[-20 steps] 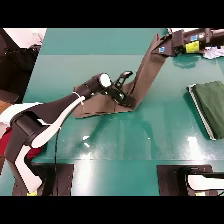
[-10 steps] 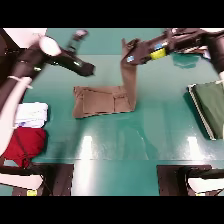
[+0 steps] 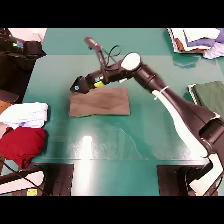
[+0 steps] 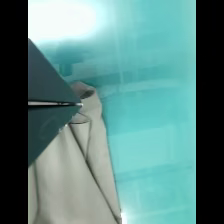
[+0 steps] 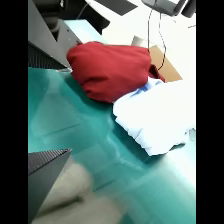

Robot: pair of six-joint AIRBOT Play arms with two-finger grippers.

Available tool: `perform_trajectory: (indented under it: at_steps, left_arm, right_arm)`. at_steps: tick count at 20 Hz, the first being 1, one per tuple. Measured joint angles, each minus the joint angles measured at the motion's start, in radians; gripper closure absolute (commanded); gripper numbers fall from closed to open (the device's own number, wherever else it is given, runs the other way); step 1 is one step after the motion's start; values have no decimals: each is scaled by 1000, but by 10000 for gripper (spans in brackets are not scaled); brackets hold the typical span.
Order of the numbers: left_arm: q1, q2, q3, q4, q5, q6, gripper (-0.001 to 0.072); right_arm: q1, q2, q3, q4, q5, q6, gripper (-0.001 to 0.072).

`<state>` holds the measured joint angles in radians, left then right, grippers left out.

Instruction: Fold the shirts.

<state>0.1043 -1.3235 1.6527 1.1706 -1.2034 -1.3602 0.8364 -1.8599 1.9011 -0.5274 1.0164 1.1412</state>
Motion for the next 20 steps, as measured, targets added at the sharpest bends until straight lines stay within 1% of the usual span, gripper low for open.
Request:
perform_trajectory:
  at_steps: [1,2,4,6,9,10,11,12,13,16,18,20]
  left_arm:
    - [9,5,0,0,-10,1,676]
    - [14,8,0,0,-19,2,676]
    - [19,11,0,-3,-36,4,676]
    - [23,14,0,-5,-54,4,676]
    - [25,15,0,-9,-70,5,676]
    - [26,15,0,-9,-75,6,676]
    - [26,15,0,-10,-76,6,676]
    - [26,15,0,-12,-76,6,676]
    - [26,15,0,-15,-76,6,676]
    - [26,15,0,-23,-70,7,676]
    - [26,15,0,-26,-62,7,676]
    - [26,15,0,-27,-54,7,676]
  right_arm:
    - [-3,-5,0,3,3,-4,172]
    - [-17,-5,0,2,30,-5,263]
    - [-71,16,-20,0,113,-4,270]
    - [-146,62,-84,-19,203,6,271]
    - [-282,166,-262,-121,263,58,271]
    - [-327,200,-330,-162,263,80,251]
    - [-377,233,-406,-191,251,101,175]
    - [-425,262,-479,-205,226,114,43]
    - [-464,281,-541,-212,200,126,30]
    - [-548,292,-683,-190,132,143,37]
    - [-563,257,-716,-165,108,148,38]
    - [-549,204,-705,-137,92,145,39]
